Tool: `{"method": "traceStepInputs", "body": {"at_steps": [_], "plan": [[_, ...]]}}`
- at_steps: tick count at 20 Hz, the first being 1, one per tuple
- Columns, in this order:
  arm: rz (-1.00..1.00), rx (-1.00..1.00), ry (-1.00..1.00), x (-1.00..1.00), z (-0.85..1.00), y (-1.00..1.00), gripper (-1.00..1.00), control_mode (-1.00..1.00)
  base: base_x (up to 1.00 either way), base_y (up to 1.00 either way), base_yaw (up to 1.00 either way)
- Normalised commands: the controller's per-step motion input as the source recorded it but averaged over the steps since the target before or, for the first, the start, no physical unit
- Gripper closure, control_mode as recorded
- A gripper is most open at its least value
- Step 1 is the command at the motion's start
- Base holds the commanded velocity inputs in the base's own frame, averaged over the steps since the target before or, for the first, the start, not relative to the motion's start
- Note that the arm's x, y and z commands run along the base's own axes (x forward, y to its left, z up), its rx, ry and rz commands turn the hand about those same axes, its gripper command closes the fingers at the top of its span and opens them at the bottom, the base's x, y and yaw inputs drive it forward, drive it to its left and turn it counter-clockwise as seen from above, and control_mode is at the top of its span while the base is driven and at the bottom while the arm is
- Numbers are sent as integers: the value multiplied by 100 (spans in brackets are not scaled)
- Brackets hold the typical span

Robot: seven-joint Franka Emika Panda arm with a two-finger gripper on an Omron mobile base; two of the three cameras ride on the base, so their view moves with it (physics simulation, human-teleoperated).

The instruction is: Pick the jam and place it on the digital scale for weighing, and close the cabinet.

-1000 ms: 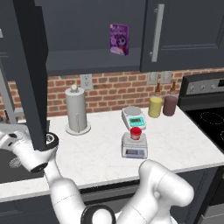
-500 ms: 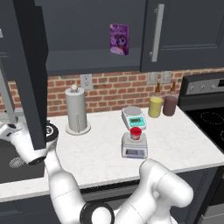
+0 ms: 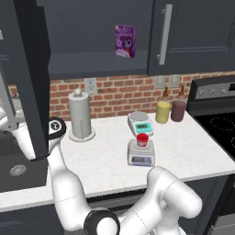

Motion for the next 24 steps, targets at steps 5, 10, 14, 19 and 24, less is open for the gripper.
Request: {"method": "traceStepInputs", "body": {"at_steps": [5, 10, 14, 19, 24], "plan": [[-1, 40, -22, -18, -10, -53, -100, -100, 0, 0, 0], [0, 43, -30, -12, -17, -67, -100, -100, 0, 0, 0], [-2, 42, -30, -2, -1, -71, -100, -100, 0, 0, 0], [-3, 39, -13, 0, 0, -64, -100, -100, 0, 0, 0], [-3, 24, 13, 26, 10, -40, -100, -100, 0, 0, 0]]}}
